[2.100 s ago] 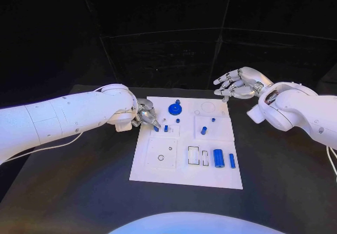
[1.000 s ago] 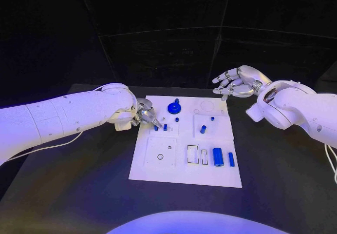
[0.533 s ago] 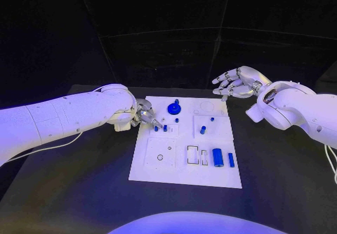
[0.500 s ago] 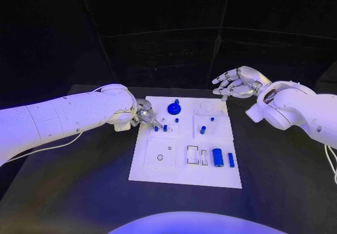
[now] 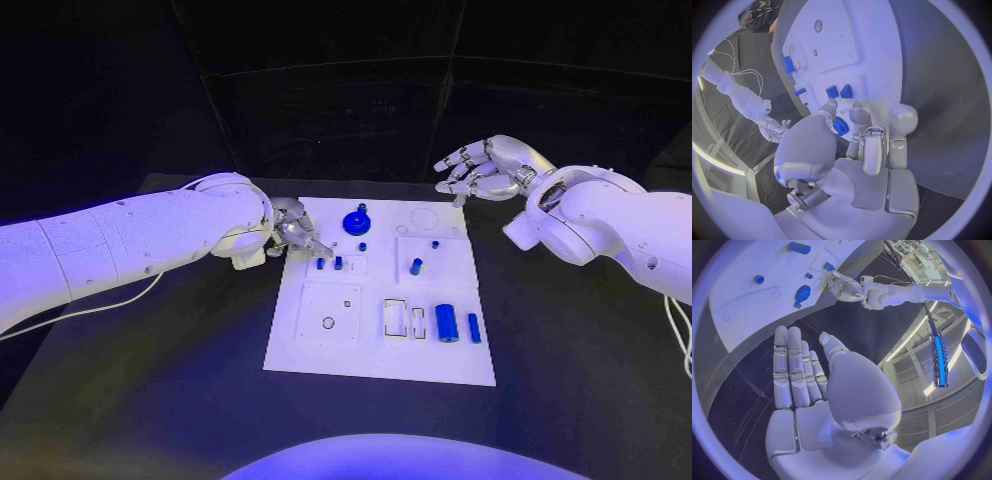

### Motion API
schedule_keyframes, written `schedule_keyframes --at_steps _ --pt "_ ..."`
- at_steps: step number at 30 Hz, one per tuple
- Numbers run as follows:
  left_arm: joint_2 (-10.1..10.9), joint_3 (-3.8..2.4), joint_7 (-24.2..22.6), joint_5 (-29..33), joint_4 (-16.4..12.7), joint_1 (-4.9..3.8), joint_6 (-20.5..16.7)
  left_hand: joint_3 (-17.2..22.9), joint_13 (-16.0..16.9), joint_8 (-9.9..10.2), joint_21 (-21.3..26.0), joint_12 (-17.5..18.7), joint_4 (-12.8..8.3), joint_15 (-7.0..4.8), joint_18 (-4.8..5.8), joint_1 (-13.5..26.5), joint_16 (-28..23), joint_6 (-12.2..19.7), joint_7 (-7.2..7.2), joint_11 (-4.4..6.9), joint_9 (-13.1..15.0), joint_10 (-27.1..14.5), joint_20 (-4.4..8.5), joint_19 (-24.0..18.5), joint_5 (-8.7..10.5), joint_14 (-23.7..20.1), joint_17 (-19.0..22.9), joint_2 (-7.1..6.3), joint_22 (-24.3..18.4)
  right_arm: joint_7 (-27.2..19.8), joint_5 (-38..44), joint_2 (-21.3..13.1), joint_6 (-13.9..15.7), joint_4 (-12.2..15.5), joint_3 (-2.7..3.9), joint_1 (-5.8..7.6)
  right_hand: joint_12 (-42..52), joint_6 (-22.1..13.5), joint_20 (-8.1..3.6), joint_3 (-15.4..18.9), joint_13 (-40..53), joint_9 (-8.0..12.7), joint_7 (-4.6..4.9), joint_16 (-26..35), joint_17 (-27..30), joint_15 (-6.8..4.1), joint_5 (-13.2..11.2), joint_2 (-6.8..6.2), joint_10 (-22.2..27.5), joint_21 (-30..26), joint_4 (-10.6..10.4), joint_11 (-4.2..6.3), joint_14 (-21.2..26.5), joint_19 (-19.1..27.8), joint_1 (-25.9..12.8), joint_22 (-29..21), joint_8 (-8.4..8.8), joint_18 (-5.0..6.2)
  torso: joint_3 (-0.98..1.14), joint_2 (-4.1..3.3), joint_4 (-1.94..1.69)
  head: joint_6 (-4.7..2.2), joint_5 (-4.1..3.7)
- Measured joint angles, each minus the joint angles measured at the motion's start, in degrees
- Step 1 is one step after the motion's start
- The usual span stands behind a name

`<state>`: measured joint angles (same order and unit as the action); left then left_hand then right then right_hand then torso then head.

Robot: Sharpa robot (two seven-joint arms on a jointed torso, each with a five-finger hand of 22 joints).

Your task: Assemble the parts on the task board

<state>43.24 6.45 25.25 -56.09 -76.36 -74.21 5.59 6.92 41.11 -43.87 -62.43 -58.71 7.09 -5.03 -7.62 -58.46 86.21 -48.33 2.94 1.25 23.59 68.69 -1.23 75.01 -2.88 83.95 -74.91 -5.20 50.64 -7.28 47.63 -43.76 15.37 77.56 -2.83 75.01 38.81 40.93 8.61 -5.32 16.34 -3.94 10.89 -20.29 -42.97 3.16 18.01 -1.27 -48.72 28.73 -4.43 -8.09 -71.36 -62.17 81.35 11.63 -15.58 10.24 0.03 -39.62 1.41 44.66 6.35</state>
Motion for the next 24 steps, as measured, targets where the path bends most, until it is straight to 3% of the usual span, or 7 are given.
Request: schedule_keyframes --at_steps 3,5,11,13,16,19,24 --pt "0.57 0.00 -2.40 1.29 -0.30 0.00 -2.40 -1.41 -5.14 1.08 5.37 3.89 -0.12 0.75 -0.49 -1.85 -2.42 1.75 1.06 -0.98 -0.83 -3.74 -0.70 -2.95 0.00 0.07 0.00 0.76 -6.32 -0.01 0.00 0.10 0.00 -0.06 0.00 0.00 0.00 0.00 0.00 0.00 0.00 0.00 0.00 0.00 0.00 0.00 0.00 0.00 0.00 0.00 0.00 0.00 0.00 0.00 0.00 0.00 0.00 0.00 -0.01 -0.01 -0.04 -0.07 -0.01" --pt "0.94 0.00 -4.58 2.56 -0.51 0.00 -4.16 -2.16 -6.35 2.24 10.63 5.19 -0.61 1.77 -1.69 -3.67 -5.49 3.68 1.99 -1.83 -1.74 -5.85 -1.38 -5.96 0.00 0.05 1.14 1.17 -12.29 -0.01 0.00 0.14 0.00 -0.12 0.00 0.00 0.00 0.00 0.00 0.00 0.00 0.00 0.00 0.00 0.00 0.00 0.00 0.00 0.00 0.00 0.00 0.00 0.00 0.00 0.00 0.00 0.00 0.00 -0.01 -0.01 -0.05 -0.13 -0.01" --pt "1.23 0.00 -12.88 5.27 -1.15 0.00 -9.09 -0.12 -9.03 4.39 16.76 9.12 -3.92 3.61 -1.68 -11.62 -16.48 6.13 4.08 -3.76 -3.88 -12.37 -3.12 -10.08 0.00 -6.99 15.24 4.13 -16.76 -0.03 0.00 0.18 0.00 -0.24 0.00 0.00 0.00 0.00 0.00 0.00 0.01 0.00 0.00 0.00 0.00 0.00 0.00 0.00 0.02 0.01 0.00 0.00 0.00 0.00 0.00 -0.04 0.00 0.00 0.05 -0.01 -0.04 -0.49 -0.01" --pt "1.06 0.02 -16.31 5.48 -1.30 0.00 -10.71 2.80 -10.79 5.72 18.20 11.77 -6.84 3.90 -1.69 -16.57 -19.61 6.65 4.60 -4.20 -5.01 -15.17 -3.43 -10.89 0.00 -9.35 19.10 5.29 -17.60 -0.04 0.00 0.24 0.00 -0.30 0.00 0.00 0.00 0.00 0.00 0.00 -0.01 0.00 0.00 0.22 0.07 0.00 0.00 0.00 0.33 0.01 0.00 -0.07 0.00 0.00 0.00 -0.04 0.00 0.00 0.05 -0.01 0.00 -0.66 -0.14" --pt "0.40 0.02 -22.15 4.70 -1.44 0.00 -13.38 8.12 -16.16 11.24 19.39 17.46 -10.46 4.68 -2.55 -19.76 -20.11 4.07 5.86 -5.45 -9.51 -15.97 -4.40 -10.69 0.00 -9.61 19.97 4.24 -18.50 -0.07 0.00 0.33 0.00 -0.43 0.00 0.00 0.00 0.00 0.00 0.00 -0.04 -0.01 0.00 0.22 0.09 0.00 0.00 0.00 0.42 0.01 0.00 0.01 0.00 0.00 0.00 -0.04 0.00 0.00 0.04 -0.01 0.08 -0.94 -0.35" --pt "-0.47 0.02 -27.32 2.11 -1.45 -0.01 -15.84 11.15 -19.85 15.11 19.60 20.84 -12.34 5.02 -2.58 -19.62 -19.03 1.33 5.75 -5.46 -12.56 -15.21 -4.44 -10.04 0.00 -8.94 19.23 2.47 -18.64 -0.09 0.00 0.33 0.00 -0.52 0.00 0.00 0.00 0.00 0.00 0.00 -0.04 -0.01 0.00 0.22 0.09 0.00 0.00 0.00 0.42 0.01 0.00 0.01 0.00 0.00 0.00 -0.04 0.00 0.00 0.05 -0.01 0.15 -1.20 -0.48" --pt "-1.94 0.02 -32.48 -4.73 -0.75 -0.02 -18.13 15.07 -24.30 18.12 18.59 25.11 -14.60 4.66 -2.59 -19.62 -16.42 -2.31 5.55 -5.45 -15.07 -14.83 -4.20 -8.41 0.00 -6.71 16.72 0.98 -18.15 -0.13 0.00 0.34 0.01 -0.54 0.00 -0.01 0.00 0.00 0.00 0.00 -0.04 -0.01 0.00 0.22 0.08 0.00 0.00 0.00 0.42 0.03 0.00 0.01 0.00 0.00 0.00 -0.04 0.00 0.00 0.09 0.00 0.18 -1.49 -0.76"
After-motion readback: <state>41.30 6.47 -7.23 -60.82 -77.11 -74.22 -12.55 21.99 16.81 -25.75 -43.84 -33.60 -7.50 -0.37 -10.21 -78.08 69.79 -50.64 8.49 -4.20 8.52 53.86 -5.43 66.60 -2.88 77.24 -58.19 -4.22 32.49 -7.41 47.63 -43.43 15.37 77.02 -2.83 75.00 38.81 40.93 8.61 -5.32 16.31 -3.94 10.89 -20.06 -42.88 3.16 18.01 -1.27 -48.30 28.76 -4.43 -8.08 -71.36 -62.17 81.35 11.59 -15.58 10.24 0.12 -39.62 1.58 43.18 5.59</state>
